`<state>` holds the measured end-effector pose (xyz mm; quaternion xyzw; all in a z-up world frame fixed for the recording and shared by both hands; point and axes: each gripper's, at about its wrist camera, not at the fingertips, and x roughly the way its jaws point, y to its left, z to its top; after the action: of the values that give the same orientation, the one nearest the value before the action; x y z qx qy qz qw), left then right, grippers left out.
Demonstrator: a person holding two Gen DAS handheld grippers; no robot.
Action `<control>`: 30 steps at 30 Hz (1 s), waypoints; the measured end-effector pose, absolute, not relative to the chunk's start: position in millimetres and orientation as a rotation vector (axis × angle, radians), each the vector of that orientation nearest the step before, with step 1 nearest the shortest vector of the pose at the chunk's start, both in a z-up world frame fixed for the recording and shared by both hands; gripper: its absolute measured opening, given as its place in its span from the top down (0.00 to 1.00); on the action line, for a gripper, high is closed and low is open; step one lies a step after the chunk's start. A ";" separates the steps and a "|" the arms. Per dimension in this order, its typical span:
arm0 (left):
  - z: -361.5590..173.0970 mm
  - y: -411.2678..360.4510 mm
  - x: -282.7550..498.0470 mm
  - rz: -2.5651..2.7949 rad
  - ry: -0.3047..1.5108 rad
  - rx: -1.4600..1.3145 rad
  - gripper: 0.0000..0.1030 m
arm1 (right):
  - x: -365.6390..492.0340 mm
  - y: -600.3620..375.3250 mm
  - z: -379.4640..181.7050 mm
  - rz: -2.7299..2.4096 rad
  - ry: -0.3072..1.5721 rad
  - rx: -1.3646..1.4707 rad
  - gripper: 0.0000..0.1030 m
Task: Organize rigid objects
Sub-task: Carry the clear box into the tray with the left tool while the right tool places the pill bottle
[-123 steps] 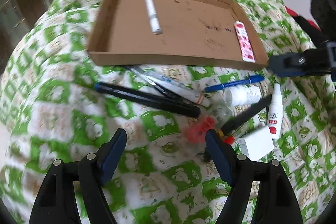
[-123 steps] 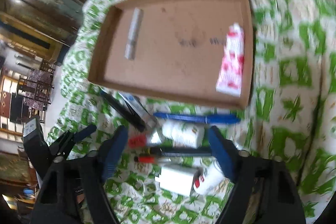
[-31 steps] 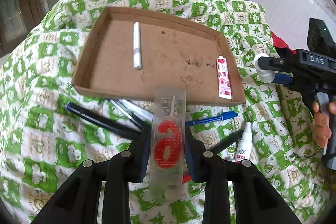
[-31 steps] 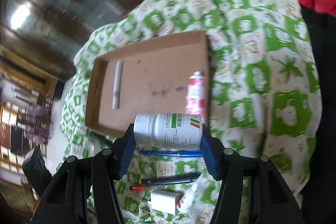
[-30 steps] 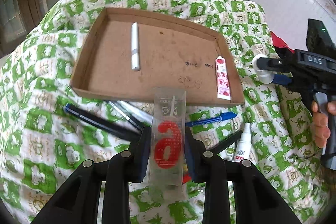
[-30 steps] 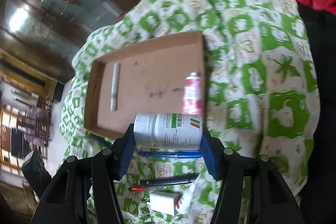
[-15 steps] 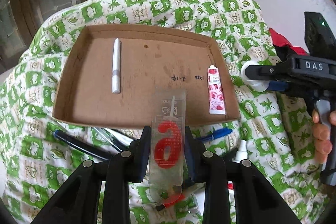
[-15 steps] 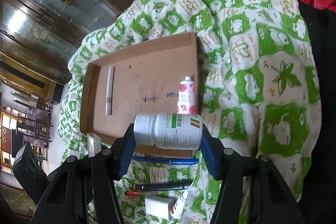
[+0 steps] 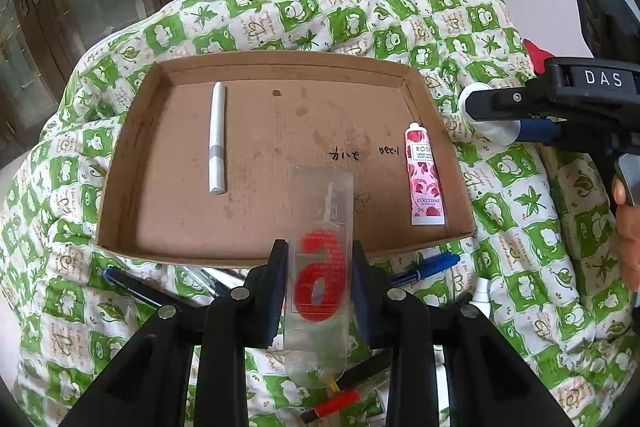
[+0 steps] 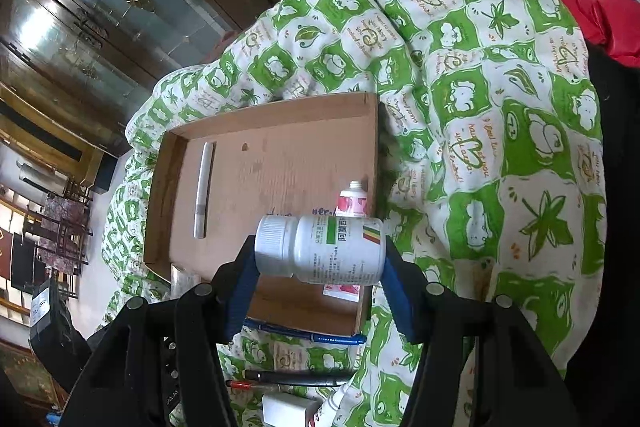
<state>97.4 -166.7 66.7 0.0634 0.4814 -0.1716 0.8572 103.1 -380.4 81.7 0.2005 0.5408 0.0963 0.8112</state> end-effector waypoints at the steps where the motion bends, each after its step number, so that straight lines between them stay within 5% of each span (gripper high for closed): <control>1: 66.0 -168.0 98.0 -0.360 1.012 0.135 0.70 | 103.5 -380.4 81.1 0.206 1.156 0.428 0.45; 30: 13.0 -240.9 138.6 -0.407 1.067 0.129 0.70 | 180.5 -334.8 40.2 0.418 1.163 0.223 0.45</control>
<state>138.6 -240.9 13.0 0.0609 0.5047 -0.1923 0.8394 180.5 -334.8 40.2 0.1045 0.5441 0.1954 0.8092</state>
